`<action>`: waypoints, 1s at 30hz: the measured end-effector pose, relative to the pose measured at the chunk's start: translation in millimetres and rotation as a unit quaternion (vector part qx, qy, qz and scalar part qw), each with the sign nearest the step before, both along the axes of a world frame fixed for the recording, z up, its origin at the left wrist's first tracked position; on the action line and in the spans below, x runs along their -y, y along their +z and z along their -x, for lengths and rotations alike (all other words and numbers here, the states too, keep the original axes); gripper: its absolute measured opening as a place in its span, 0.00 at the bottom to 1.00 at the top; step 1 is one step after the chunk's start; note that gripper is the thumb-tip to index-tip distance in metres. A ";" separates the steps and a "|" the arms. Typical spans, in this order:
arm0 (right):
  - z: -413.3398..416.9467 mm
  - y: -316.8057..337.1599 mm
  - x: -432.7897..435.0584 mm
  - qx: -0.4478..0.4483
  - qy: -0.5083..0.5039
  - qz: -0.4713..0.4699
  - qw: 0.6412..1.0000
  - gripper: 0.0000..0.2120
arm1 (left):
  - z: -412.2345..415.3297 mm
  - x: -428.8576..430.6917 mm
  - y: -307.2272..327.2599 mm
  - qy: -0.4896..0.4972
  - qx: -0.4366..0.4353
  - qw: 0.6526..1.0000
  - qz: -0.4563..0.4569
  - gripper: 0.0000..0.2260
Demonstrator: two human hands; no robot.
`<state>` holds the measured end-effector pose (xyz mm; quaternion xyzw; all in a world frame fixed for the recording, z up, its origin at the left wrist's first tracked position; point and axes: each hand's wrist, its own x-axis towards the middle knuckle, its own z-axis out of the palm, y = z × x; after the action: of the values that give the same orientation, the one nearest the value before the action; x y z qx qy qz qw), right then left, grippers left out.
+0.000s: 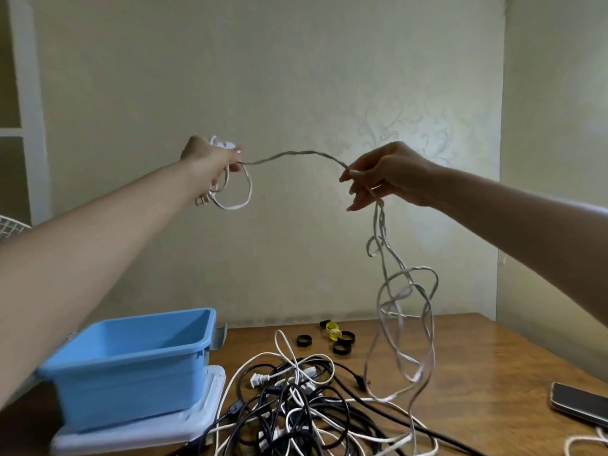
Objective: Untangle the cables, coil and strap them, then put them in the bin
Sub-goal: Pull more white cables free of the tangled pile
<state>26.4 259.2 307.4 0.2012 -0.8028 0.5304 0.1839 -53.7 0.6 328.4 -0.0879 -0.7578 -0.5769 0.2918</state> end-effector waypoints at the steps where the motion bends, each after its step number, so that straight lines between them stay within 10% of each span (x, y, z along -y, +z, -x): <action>1: 0.2 -0.8 2.5 0.002 0.005 -0.014 1.000 0.06 | 0.6 -2.3 -4.7 0.015 -0.003 0.999 0.040 0.08; 8: 3.7 -17.4 25.9 0.069 0.044 -0.090 0.993 0.08 | -33.5 -48.0 -24.2 -0.213 -0.060 0.960 0.169 0.01; 14: 2.9 -28.6 18.1 0.057 0.086 -0.039 0.994 0.04 | -34.1 -63.8 -37.4 -0.265 -0.035 0.922 0.279 0.17; 30: 8.8 -74.6 3.7 0.091 0.131 -0.201 0.967 0.11 | -9.6 -45.7 -43.0 -0.269 -0.042 0.962 -0.003 0.06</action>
<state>17.6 255.5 232.8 0.2886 -0.8727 0.3939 -0.0048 -44.1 46.3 285.4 -0.3121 -0.6914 -0.6323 0.1575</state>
